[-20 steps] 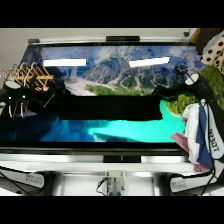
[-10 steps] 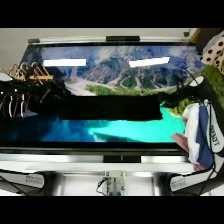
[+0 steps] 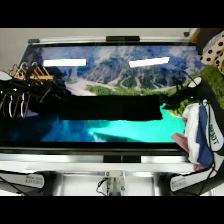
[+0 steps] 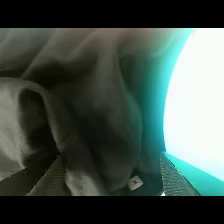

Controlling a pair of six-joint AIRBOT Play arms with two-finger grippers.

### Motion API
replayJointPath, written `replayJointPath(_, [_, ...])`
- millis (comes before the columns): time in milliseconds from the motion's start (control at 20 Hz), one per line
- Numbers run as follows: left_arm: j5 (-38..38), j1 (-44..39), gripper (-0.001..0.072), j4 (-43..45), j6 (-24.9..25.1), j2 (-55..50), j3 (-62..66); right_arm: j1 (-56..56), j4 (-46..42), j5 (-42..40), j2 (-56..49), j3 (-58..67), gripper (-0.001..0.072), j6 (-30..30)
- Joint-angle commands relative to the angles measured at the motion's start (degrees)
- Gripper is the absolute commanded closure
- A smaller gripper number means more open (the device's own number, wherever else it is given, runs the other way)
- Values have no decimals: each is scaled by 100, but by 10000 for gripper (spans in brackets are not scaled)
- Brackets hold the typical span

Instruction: Fold the shirts.

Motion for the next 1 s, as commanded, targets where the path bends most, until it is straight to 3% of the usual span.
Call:
replayJointPath(0, [-4,-4,-12,2,2,4,7,-4,372,153,138,7,12,-197])
replayJointPath(300, [186,-4,-12,2,-2,2,7,66,363,111,302,4,12,-85])
replayJointPath(700, [162,-4,-11,0,0,4,7,704,-1687,-70,-111,7,11,855])
replayJointPath(950, [164,-4,-12,2,0,4,7,669,-1440,-107,-120,4,11,717])
